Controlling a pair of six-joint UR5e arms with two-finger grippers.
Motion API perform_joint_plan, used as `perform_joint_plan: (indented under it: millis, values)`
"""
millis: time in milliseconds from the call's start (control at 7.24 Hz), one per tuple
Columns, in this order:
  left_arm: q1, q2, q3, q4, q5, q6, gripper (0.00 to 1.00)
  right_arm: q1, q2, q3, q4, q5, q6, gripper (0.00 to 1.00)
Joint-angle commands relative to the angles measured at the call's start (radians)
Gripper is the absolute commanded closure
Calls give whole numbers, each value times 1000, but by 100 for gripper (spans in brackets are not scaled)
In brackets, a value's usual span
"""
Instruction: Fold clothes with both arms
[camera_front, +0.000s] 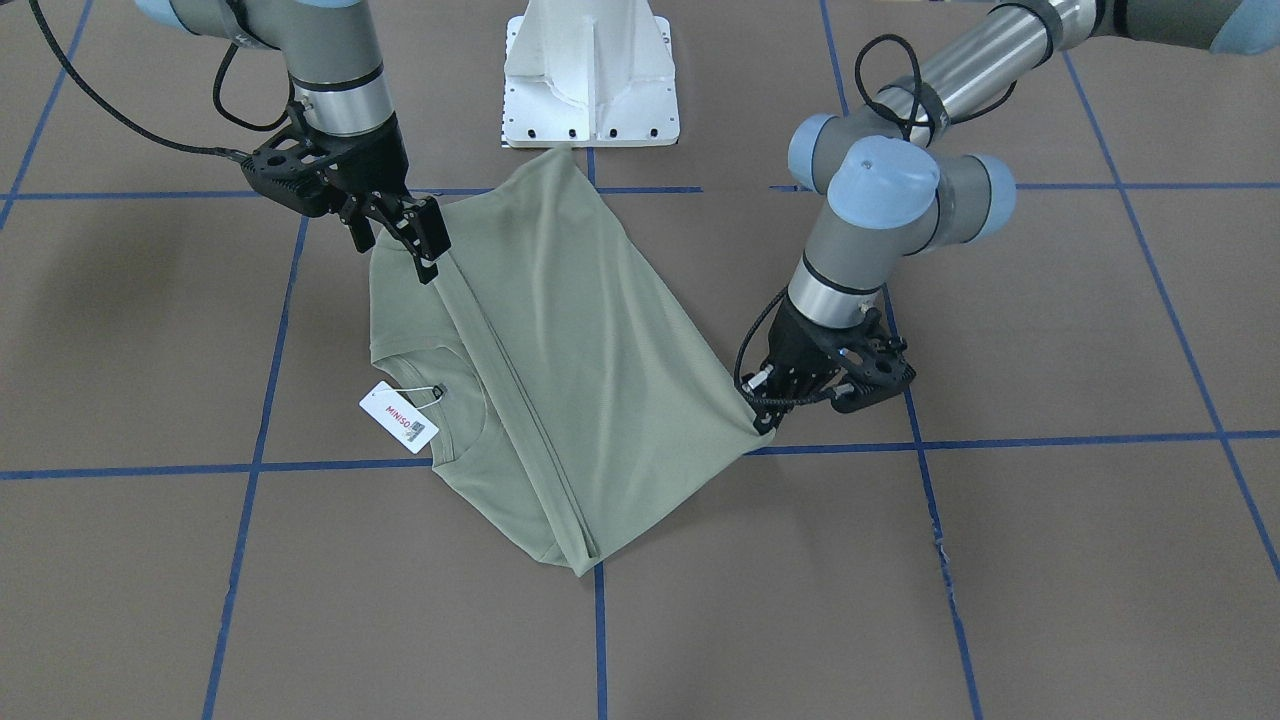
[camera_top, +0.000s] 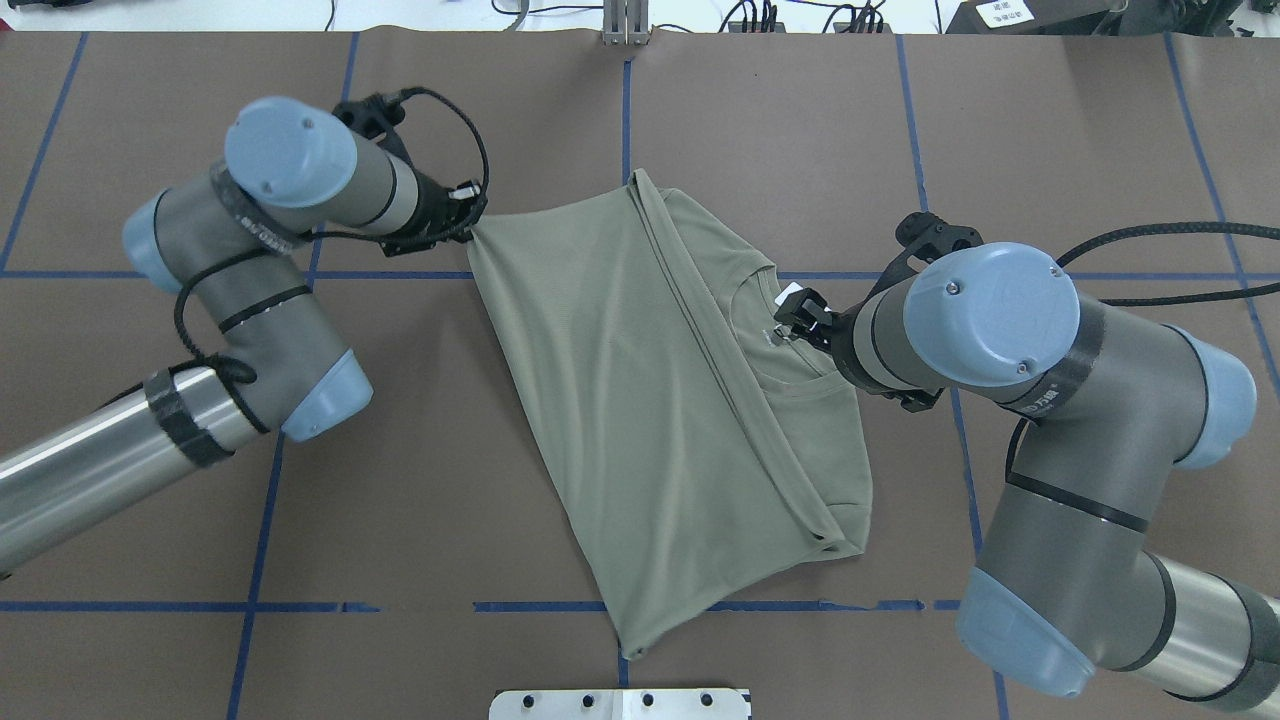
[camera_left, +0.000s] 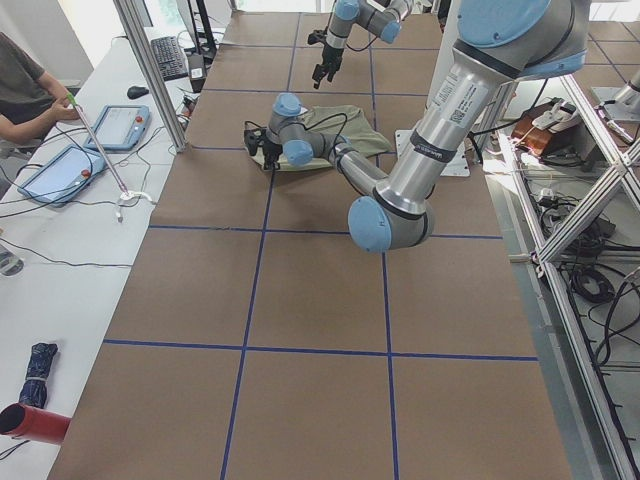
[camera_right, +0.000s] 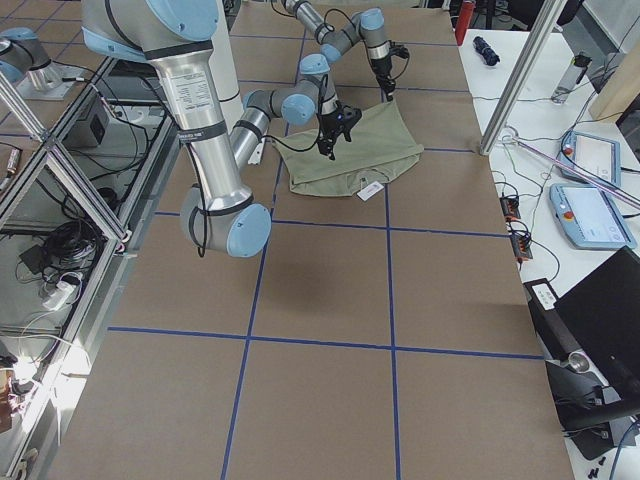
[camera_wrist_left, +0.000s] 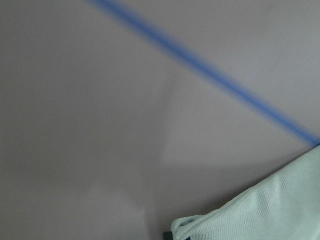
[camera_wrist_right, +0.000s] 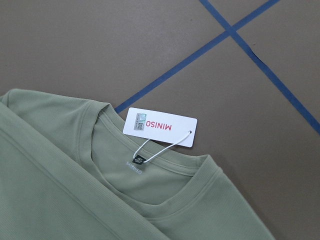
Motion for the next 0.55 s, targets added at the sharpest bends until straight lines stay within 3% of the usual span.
perform_joint_plan:
  millis: [0,138,414]
  values:
    - [-84,-260,482,-281,25,9,100,-1,2,4,3,2,-4,0]
    - [-94,-275,512,-292,34,12,100,-2,-1,1,44,4,-1,0]
    - [-93,-271,476,-290,25,14,35,-14,2,-3,57,4,-2,0]
